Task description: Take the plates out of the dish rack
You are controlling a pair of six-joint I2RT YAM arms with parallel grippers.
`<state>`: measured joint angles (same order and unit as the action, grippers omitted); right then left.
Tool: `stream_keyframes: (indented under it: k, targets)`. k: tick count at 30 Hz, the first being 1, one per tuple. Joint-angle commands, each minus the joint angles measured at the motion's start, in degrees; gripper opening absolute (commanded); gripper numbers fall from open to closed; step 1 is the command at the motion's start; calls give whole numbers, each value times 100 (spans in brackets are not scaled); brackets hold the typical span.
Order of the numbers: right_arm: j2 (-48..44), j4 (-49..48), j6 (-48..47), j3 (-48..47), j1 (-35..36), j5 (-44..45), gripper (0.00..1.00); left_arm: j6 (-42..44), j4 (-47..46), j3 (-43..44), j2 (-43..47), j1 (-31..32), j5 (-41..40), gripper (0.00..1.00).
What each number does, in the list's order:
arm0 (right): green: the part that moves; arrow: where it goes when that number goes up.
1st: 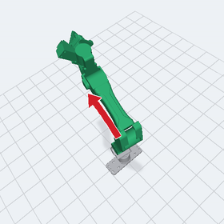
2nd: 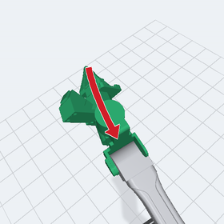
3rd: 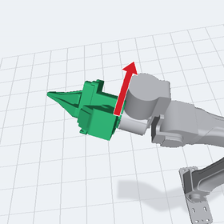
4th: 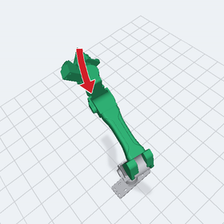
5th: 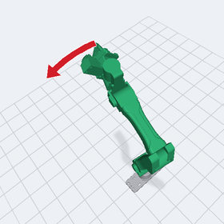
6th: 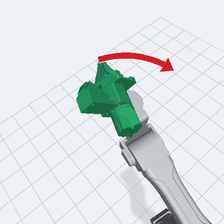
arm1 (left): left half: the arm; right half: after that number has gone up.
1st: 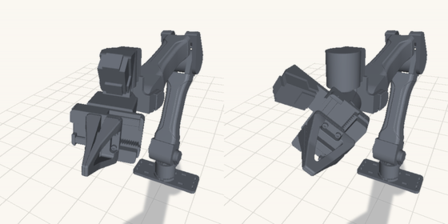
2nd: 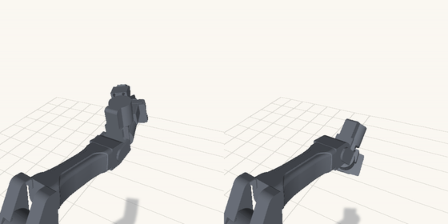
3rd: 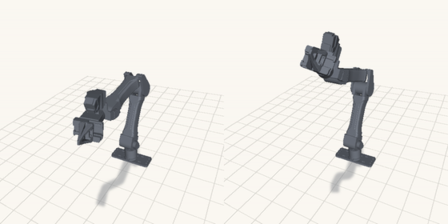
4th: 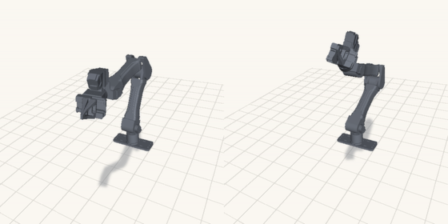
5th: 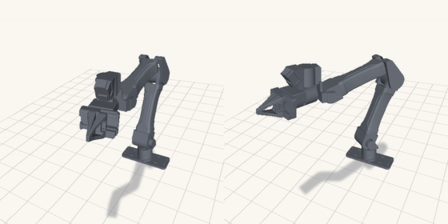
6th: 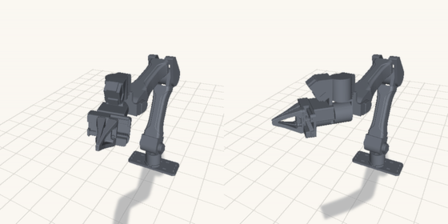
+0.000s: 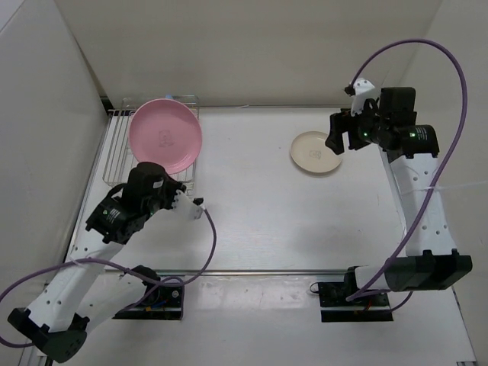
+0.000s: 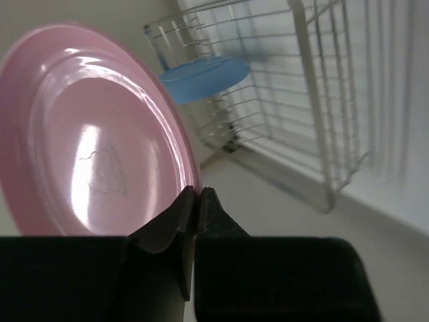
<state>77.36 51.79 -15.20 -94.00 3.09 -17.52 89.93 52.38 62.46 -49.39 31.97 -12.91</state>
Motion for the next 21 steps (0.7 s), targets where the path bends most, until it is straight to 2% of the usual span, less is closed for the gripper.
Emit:
stream_keyframes:
  k: [1,4,7,9,12,15,21]
  targets:
    - [-107,165,17,-601,428,214,84,2517,-843,56,246,264,-485,11]
    - [-160,-18,157,-717,621,-58,84,3055,-1552,-242,167,695,-144,11]
    - [-405,-247,88,-489,990,-225,84,3118,-1695,-190,-114,1064,461,11]
    - [-520,-537,26,-366,1315,-226,84,3118,-2142,-242,-307,1250,622,11]
    - [-520,-591,157,-418,1545,-85,83,2445,-2469,-164,-912,1864,553,11]
    - [-651,-748,97,-418,1607,-85,83,2012,-2697,-93,-1257,2129,413,11]
    - [-810,-1215,-36,135,1712,520,83,1256,-3041,258,-2013,2656,237,11]
